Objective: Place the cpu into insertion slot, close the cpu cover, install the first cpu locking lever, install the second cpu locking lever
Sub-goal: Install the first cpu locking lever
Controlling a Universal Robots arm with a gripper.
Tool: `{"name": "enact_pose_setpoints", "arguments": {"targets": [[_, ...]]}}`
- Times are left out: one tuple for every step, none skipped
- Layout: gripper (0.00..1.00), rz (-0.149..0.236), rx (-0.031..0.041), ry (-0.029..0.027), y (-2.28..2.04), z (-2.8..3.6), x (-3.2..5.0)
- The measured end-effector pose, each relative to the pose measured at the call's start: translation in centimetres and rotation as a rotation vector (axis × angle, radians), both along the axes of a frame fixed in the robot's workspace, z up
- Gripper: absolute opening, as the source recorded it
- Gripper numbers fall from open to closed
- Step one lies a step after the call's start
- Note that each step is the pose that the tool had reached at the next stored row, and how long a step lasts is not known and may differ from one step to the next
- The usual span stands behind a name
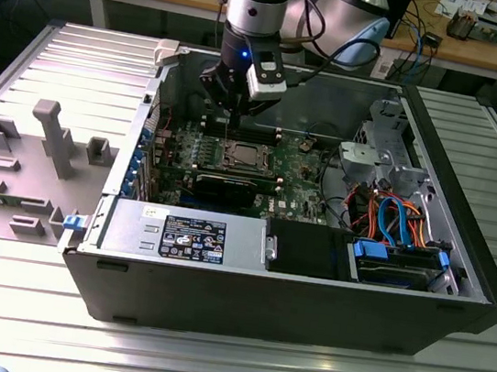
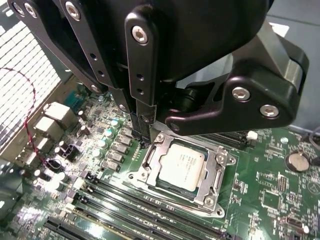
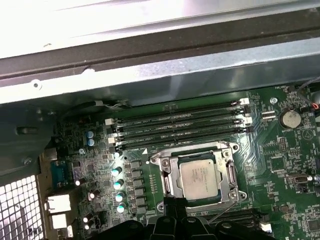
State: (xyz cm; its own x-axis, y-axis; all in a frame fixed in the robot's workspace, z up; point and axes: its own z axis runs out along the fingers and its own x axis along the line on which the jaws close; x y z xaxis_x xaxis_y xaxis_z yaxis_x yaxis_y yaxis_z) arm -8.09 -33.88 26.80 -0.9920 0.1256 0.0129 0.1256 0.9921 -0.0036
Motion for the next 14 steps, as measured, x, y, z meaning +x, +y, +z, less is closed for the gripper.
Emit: {"name": "enact_pose_setpoints", "arguments": {"targets": [[0.11,0.017,-0.0001,0.0,0.0,0.0,0.0],[0.11,0.034,0.0,0.0,0.0,-0.01,0.0],[0.11,0.051,0.0001,-0.0001,0.0,-0.02,0.0],[0.11,0.058,0.0001,-0.0001,0.0,-0.02,-0.01],[0.11,0.062,0.0001,-0.0001,0.01,-0.03,-0.03],[0.11,0.063,0.0001,-0.0001,0.01,-0.03,-0.04],[0.11,0.063,0.0001,-0.0002,0.01,-0.03,-0.04],[0.11,0.063,0.0001,-0.0001,0.0,-0.03,-0.04],[0.11,0.063,0.0001,-0.0001,0.0,-0.02,-0.04],[0.11,0.063,0.0001,-0.0001,0.0,-0.02,-0.04],[0.11,0.064,0.0001,-0.0001,0.0,-0.02,-0.05],[0.11,0.072,0.0001,0.0,0.0,-0.02,-0.05],[0.11,0.081,0.0001,-0.0001,0.0,-0.02,-0.06],[0.11,0.089,0.0001,-0.0001,0.0,-0.02,-0.07]]}}
